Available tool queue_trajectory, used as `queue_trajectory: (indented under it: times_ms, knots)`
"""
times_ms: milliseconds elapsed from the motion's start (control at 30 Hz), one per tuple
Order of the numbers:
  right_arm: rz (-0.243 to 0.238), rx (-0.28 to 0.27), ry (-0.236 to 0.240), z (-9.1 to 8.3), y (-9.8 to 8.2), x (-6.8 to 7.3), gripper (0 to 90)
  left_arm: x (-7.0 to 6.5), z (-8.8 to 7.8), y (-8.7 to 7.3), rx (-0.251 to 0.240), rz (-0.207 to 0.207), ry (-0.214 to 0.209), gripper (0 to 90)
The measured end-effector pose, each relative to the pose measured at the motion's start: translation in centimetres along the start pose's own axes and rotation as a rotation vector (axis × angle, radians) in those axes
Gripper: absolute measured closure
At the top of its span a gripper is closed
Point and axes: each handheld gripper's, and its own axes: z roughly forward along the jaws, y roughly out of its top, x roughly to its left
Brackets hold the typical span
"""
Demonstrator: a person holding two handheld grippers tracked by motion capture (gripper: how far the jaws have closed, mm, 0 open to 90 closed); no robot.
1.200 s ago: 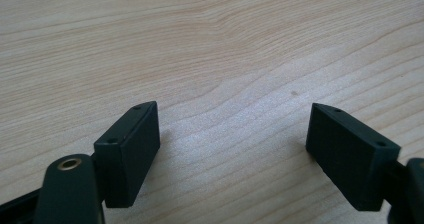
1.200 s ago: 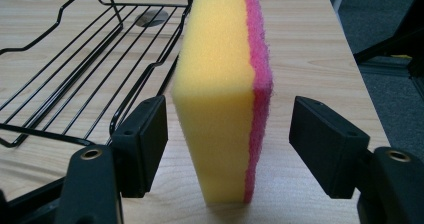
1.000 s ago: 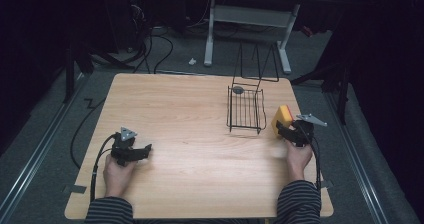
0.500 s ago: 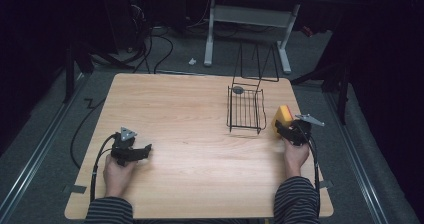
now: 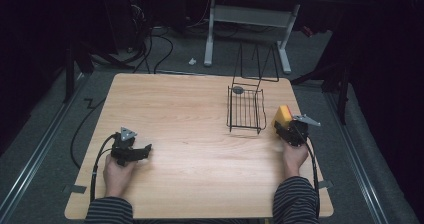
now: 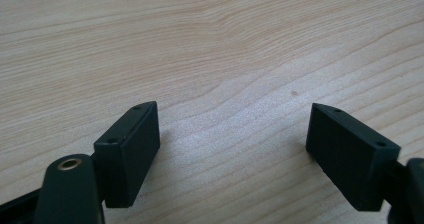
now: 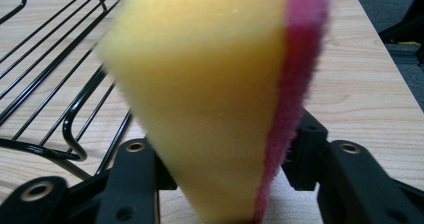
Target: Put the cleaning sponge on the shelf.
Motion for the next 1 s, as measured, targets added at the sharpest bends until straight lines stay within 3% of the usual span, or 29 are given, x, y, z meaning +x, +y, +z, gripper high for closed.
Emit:
queue_trajectory:
  times_ms: [167,1000]
  knots:
    - [-0.022,0.000,-0.008,-0.18,0.05,0.12,60.3,0.00,0.01,0.00,-0.001,0.000,0.000,22.0]
    - [-0.020,0.020,0.005,-0.90,0.27,0.02,61.1,0.01,0.00,-0.01,-0.001,0.001,0.000,22.0]
